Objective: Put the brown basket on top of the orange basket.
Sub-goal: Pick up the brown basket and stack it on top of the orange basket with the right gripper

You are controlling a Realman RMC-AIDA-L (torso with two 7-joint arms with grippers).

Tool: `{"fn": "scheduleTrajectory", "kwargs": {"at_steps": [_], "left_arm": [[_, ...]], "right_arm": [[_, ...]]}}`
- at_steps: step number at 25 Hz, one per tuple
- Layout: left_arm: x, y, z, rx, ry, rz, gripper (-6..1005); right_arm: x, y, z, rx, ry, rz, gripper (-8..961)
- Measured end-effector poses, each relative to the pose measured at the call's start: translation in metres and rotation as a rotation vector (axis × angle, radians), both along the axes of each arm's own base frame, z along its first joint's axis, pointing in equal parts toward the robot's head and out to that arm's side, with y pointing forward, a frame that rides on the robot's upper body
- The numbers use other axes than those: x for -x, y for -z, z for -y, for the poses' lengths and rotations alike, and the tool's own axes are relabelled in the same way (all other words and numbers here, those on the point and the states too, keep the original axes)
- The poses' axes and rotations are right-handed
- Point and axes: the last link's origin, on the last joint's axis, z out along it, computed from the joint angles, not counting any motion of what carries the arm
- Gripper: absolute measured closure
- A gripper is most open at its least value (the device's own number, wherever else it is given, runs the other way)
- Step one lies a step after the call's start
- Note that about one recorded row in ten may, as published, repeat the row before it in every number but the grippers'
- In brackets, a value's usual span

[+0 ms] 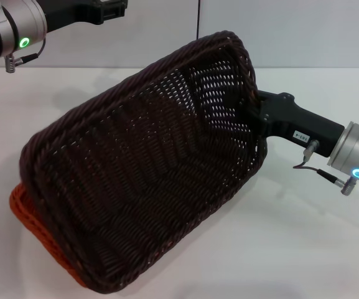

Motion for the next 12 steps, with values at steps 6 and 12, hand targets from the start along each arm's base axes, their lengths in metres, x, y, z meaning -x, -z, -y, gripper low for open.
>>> {"fn": "scheduleTrajectory", "kwargs": {"at_steps": [6,12], "left_arm": [[-0.001,-0.001,-0.001,-0.004,0.005,-0.005,143],[-0.003,-0.002,-0.002,-0.006,0.014,-0.013,143]], "right_arm": [[-0.006,0.0,-0.004,0.014,0.049,0.024,818],[-0.005,-0.002,-0.011,0.048,0.065,0.071,809]]}}
